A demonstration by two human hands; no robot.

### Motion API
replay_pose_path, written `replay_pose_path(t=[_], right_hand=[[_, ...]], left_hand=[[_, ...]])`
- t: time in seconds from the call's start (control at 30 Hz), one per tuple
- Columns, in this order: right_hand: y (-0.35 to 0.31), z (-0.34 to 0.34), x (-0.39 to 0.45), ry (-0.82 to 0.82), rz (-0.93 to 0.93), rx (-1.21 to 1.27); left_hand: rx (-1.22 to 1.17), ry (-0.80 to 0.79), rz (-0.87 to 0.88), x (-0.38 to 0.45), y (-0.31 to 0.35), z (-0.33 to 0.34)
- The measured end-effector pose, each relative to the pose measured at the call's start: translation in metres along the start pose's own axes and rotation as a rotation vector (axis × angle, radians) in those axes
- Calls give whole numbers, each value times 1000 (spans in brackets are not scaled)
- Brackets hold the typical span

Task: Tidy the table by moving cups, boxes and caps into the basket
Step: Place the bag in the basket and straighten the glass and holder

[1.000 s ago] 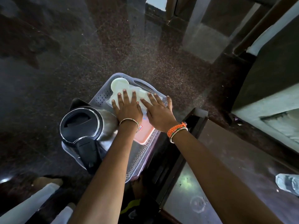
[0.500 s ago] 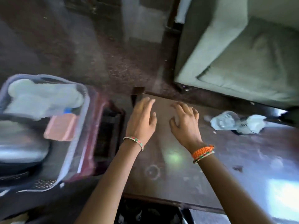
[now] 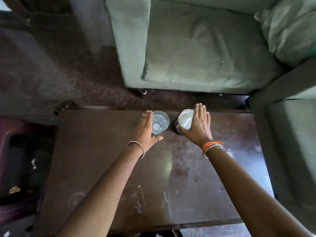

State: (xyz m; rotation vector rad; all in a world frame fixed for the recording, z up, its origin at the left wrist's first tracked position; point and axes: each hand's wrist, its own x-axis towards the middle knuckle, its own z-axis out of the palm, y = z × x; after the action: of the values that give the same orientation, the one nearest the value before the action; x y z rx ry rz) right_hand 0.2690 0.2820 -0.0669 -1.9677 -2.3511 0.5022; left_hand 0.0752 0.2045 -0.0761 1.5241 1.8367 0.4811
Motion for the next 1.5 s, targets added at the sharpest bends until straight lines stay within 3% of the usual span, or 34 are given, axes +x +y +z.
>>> replay_pose_path(t=[0.13, 0.3, 0.5, 0.73, 1.1, 1.5], right_hand=[[8, 17, 16, -106, -90, -70], [13, 19, 18, -112, -138, -42], [10, 15, 26, -127, -154, -26], [1, 16, 20, -100, -143, -35], [-26, 31, -88, -60, -30, 182], [-14, 49, -117, -192, -80, 32]], left_hand=[[174, -1, -49, 6, 0, 13], [303, 42, -97, 14, 1, 17], [256, 7, -147, 34, 9, 21], [155, 78, -146, 32, 10, 18], [37, 176, -216, -60, -25, 27], [92, 184, -195, -91, -41, 39]])
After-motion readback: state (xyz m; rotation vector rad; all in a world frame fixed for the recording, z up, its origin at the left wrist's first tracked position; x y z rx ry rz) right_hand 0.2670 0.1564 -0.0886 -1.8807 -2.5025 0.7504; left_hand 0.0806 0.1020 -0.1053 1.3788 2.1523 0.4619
